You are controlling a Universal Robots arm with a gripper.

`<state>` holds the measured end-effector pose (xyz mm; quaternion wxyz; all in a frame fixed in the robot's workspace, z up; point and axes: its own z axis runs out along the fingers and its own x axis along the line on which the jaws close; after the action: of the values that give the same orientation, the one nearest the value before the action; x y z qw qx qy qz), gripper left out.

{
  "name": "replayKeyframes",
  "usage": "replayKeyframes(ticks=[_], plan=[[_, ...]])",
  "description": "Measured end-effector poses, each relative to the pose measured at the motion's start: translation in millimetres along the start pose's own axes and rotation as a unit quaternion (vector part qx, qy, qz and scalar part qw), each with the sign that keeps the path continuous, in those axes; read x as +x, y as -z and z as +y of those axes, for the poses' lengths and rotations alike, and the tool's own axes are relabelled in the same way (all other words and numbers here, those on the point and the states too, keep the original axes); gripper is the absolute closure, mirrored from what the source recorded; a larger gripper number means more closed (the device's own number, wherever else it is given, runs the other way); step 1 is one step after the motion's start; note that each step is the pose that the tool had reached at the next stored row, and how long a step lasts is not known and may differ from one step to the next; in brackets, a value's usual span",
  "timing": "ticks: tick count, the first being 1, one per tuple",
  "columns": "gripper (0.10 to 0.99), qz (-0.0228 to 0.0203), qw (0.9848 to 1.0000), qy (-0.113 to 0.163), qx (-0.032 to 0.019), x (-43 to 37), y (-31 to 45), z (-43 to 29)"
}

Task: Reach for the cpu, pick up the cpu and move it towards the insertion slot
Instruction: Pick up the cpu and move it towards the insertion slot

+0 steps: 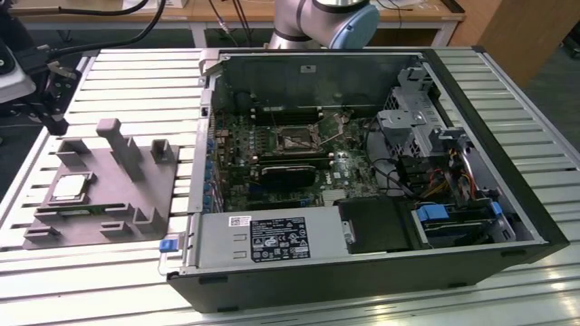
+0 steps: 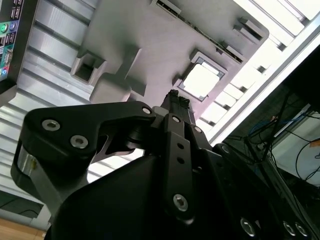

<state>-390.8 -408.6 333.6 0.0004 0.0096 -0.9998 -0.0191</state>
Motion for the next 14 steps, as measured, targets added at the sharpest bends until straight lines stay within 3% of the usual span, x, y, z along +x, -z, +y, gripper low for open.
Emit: replayKeyframes(ticks=[14], plan=[[0.98,0.0,1.0,0.0,0.0,1.0,-7.3,-0.3]])
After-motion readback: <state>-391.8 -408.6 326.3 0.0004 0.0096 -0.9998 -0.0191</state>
